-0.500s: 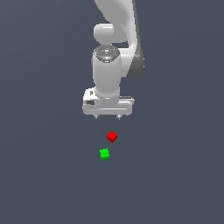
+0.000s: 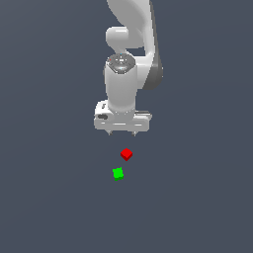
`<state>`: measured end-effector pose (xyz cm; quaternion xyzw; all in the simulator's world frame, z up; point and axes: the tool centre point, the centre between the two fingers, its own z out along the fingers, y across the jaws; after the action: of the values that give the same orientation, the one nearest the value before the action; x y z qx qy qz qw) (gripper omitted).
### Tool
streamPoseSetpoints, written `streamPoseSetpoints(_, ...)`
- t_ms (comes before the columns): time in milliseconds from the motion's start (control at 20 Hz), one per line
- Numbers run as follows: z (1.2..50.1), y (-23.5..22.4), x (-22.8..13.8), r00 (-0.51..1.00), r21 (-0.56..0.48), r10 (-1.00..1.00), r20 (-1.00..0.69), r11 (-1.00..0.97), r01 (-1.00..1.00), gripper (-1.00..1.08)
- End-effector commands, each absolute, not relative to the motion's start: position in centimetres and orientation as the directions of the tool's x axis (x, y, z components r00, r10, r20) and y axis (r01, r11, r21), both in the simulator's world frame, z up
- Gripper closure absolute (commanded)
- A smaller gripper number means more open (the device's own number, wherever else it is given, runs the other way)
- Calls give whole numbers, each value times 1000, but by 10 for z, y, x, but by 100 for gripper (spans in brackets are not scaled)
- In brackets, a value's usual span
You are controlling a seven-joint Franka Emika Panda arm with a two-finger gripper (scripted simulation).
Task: Stack the red cube on top of the green cube.
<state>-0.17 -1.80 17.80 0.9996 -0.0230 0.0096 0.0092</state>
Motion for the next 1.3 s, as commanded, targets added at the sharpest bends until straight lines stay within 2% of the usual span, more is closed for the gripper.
streamPoseSetpoints(0, 174, -17, -1, 997, 17, -73, 19, -997, -73, -92)
streamPoseSetpoints(550, 138, -10, 2, 953, 11, -302, 14, -953, -302, -92)
streamPoseSetpoints(1250, 84, -2, 11, 793, 3, -609, 4, -793, -609, -92)
